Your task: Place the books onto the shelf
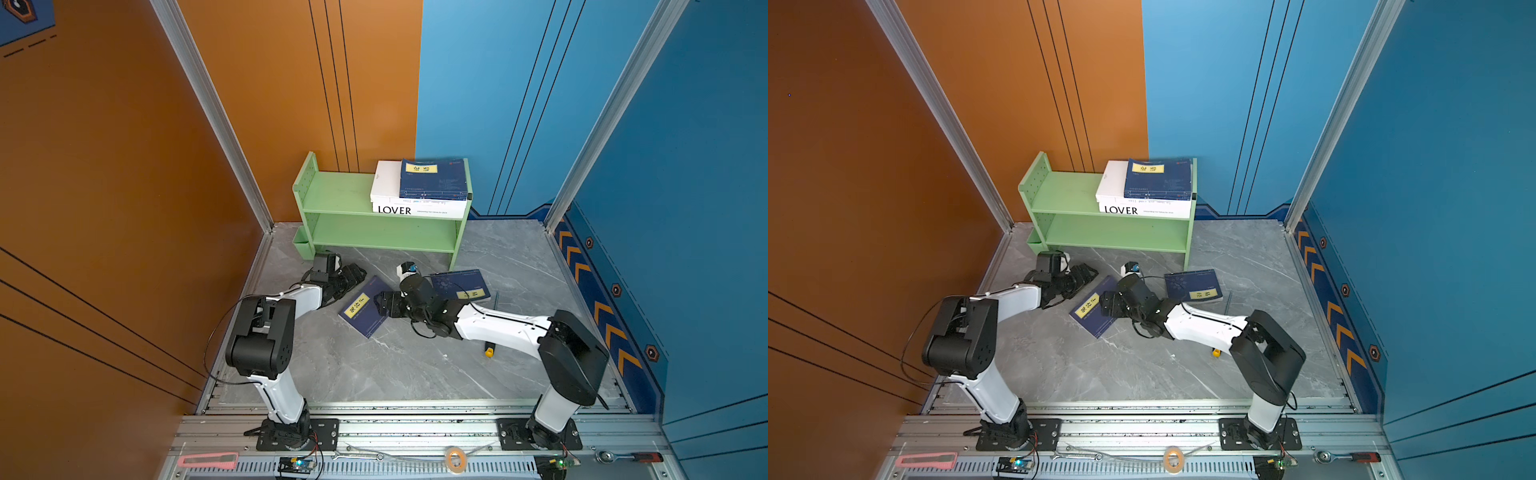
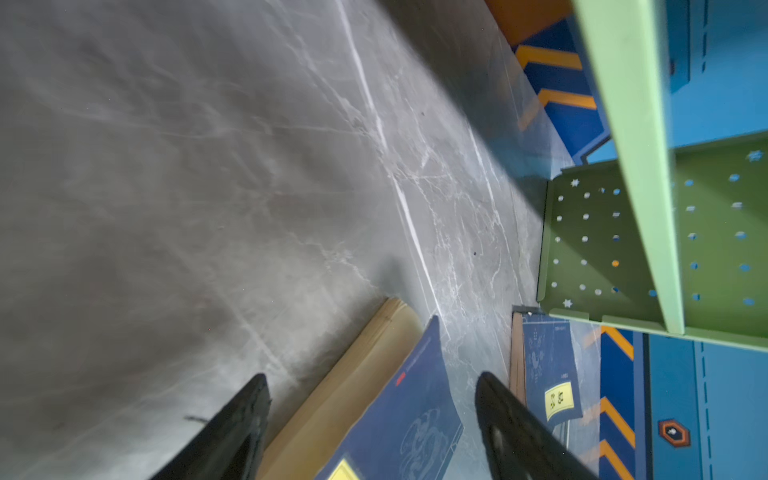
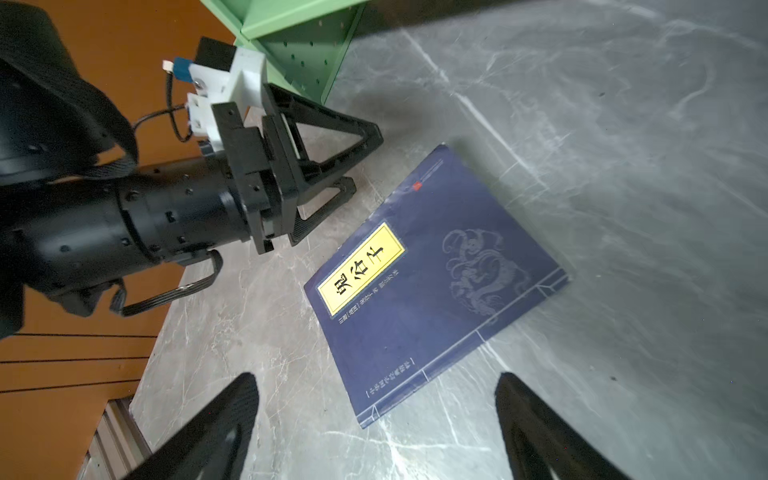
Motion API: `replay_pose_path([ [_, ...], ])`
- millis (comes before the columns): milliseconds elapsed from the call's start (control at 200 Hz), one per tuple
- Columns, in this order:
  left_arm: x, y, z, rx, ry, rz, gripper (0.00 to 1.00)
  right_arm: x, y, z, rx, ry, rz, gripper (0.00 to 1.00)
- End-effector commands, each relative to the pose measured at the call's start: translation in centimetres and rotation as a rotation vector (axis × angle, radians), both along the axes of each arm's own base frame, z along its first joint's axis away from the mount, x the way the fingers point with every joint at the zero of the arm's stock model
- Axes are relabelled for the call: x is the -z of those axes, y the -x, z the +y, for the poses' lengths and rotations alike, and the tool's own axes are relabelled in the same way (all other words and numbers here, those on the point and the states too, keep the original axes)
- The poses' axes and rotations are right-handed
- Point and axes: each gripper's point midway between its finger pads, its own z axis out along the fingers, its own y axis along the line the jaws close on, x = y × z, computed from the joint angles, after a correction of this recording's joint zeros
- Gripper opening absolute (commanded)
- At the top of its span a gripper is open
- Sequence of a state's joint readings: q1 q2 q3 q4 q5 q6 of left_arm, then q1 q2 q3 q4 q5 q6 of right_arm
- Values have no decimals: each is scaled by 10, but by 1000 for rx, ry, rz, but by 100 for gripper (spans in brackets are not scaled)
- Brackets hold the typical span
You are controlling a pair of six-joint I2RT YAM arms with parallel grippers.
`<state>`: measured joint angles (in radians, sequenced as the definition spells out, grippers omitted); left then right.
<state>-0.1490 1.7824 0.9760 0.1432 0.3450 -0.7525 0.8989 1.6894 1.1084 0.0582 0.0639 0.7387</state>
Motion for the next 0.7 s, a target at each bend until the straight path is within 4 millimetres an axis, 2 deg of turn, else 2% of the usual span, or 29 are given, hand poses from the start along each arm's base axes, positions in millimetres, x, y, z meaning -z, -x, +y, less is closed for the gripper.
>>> replay_pose_path([
  [0,4,-2,-20,81,-30,25,79,1,-1,-40,102,83,-23,92],
  [225,16,-4,-56,177,-20,59,78,-21,-1,-104,246,131,-76,93],
  [371,13,6,-99,315,13,53,78,-32,2,-142,329,145,-103,94],
  [441,3,20,-134,429,51,34,77,-37,5,-157,363,150,-116,94],
  [561,-11,61,-194,623,87,20,77,-47,10,-179,401,173,-142,96],
  [651,-17,87,-220,696,105,26,77,-55,12,-192,424,179,-156,95],
  [696,-21,94,-226,716,114,21,77,-58,12,-197,430,177,-163,95],
])
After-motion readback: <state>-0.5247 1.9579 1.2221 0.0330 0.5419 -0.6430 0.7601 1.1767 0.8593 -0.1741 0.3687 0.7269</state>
